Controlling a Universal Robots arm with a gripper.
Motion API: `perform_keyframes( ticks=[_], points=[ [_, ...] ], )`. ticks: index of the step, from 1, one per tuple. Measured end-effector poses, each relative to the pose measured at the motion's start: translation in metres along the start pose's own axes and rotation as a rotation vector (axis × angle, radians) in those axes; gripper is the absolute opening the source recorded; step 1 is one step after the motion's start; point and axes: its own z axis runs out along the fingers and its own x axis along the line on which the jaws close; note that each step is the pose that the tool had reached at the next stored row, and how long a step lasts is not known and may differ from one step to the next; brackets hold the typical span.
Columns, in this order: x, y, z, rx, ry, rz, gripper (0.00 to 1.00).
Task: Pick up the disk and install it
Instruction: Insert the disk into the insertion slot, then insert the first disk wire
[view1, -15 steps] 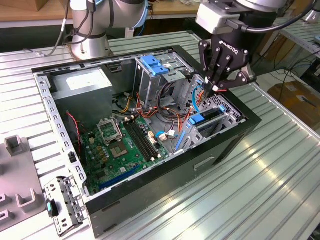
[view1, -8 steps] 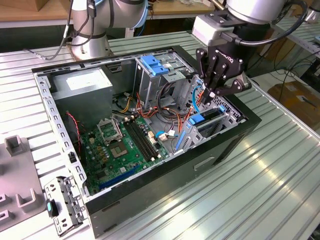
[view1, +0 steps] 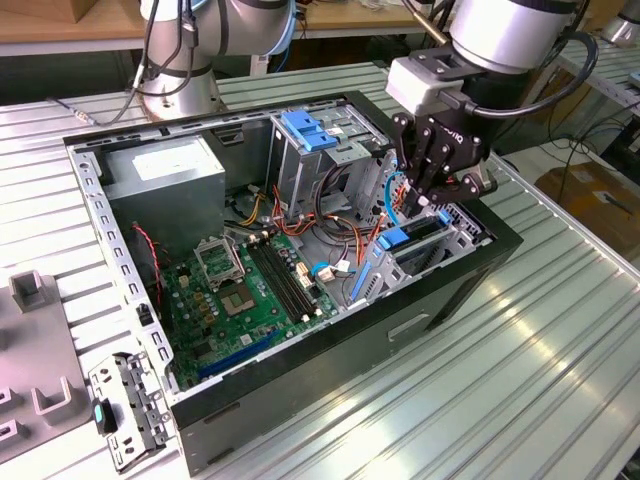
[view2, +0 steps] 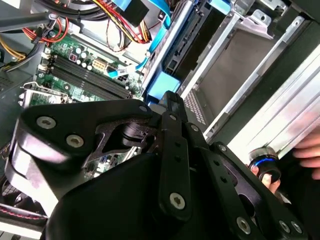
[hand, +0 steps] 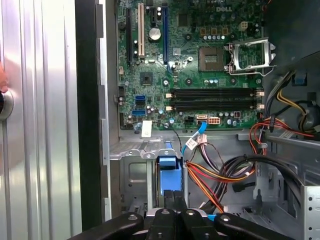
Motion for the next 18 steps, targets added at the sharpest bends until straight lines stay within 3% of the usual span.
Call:
perform_keyframes(
  ticks=[15, 18],
  points=[
    [0.0000, -0.0002, 0.0002, 0.0000, -0.0028, 0.000, 0.11],
    [0.0000, -0.0026, 0.0002, -0.0001, -0.0028, 0.000, 0.11]
  ],
)
